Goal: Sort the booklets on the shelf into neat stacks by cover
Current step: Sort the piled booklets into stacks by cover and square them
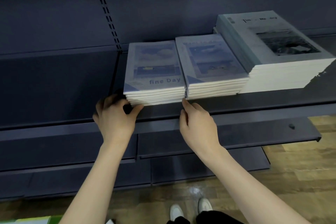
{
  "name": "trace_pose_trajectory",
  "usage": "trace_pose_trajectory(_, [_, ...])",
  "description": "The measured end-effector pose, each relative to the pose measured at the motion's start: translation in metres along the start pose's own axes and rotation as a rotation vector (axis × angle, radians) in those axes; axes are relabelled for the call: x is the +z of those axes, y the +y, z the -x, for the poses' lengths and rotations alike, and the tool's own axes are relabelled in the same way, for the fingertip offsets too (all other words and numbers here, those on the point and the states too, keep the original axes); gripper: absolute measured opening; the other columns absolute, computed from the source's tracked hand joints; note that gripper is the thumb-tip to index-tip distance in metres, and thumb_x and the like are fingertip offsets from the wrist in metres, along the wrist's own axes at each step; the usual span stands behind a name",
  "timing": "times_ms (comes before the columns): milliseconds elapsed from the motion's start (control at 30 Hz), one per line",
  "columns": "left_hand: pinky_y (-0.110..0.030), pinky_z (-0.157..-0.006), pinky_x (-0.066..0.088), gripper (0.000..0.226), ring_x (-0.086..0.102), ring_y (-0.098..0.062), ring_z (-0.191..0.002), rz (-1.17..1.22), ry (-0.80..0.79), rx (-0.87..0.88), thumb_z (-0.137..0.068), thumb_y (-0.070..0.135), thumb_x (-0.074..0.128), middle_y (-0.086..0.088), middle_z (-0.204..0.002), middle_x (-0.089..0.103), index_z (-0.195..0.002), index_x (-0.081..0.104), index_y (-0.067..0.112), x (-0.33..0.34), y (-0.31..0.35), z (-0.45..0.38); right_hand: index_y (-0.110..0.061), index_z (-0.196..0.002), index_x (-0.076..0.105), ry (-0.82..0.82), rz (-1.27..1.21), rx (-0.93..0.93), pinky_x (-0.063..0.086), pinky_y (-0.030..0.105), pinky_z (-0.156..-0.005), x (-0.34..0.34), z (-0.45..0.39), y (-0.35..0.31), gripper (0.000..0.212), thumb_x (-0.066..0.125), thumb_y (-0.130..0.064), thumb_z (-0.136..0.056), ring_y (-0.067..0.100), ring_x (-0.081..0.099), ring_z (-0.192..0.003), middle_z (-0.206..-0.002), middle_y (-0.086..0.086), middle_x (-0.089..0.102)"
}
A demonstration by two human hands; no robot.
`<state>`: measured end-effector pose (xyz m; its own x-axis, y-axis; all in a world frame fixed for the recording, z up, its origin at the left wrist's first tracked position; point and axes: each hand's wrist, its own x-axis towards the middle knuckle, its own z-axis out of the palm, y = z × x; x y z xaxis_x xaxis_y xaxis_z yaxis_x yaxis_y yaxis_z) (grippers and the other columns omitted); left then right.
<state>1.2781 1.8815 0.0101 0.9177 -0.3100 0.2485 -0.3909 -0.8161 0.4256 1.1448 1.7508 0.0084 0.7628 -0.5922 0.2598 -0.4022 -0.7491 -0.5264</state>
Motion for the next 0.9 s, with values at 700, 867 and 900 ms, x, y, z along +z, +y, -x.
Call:
trace_pose_trajectory(700, [-0.045, -0.1, 0.024, 0.04, 0.04, -0.026, -0.119, 0.044, -0.061, 0.071, -0.081, 0.05, 0.062, 0.0, -0.111, 0.061, -0.103, 0.065, 0.017, 0.001, -0.004, -0.014, -0.023, -0.139, 0.034, -0.056, -0.628, 0.429, 0.047, 0.029, -0.058, 0.009, -0.002, -0.022, 0.047, 0.043, -0.014, -0.094, 0.017, 0.056, -0.059, -0.064, 0.004, 0.057])
trace_pose_trajectory(867, [-0.043, -0.103, 0.022, 0.04, 0.042, -0.024, -0.117, 0.059, -0.07, 0.115, -0.08, 0.051, 0.061, 0.001, -0.108, 0.062, -0.097, 0.066, 0.015, -0.001, -0.009, -0.018, -0.021, -0.134, 0.037, -0.036, -0.65, 0.416, 0.044, 0.023, -0.052, 0.011, -0.002, -0.024, 0.042, 0.044, -0.012, -0.094, 0.012, 0.053, -0.054, -0.06, 0.001, 0.055])
trace_pose_trajectory(900, [-0.044, -0.104, 0.023, 0.04, 0.043, -0.024, -0.116, 0.054, -0.072, 0.121, -0.079, 0.052, 0.061, 0.001, -0.107, 0.062, -0.096, 0.066, 0.015, -0.001, -0.009, -0.019, -0.021, -0.134, 0.037, -0.034, -0.65, 0.415, 0.043, 0.021, -0.051, 0.011, -0.002, -0.024, 0.042, 0.044, -0.012, -0.094, 0.011, 0.051, -0.052, -0.058, -0.001, 0.054])
